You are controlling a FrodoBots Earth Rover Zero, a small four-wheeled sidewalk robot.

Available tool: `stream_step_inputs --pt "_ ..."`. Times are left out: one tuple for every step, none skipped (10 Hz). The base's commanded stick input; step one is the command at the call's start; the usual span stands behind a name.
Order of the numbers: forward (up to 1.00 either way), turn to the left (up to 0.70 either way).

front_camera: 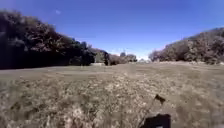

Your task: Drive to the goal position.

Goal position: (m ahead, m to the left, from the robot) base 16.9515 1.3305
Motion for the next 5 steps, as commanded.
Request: stream_step_inputs --pt "1.00 0.06" --pt "1.00 0.17" --pt "1.00 -0.16" --pt "1.00 -0.40" --pt "1.00 -0.40"
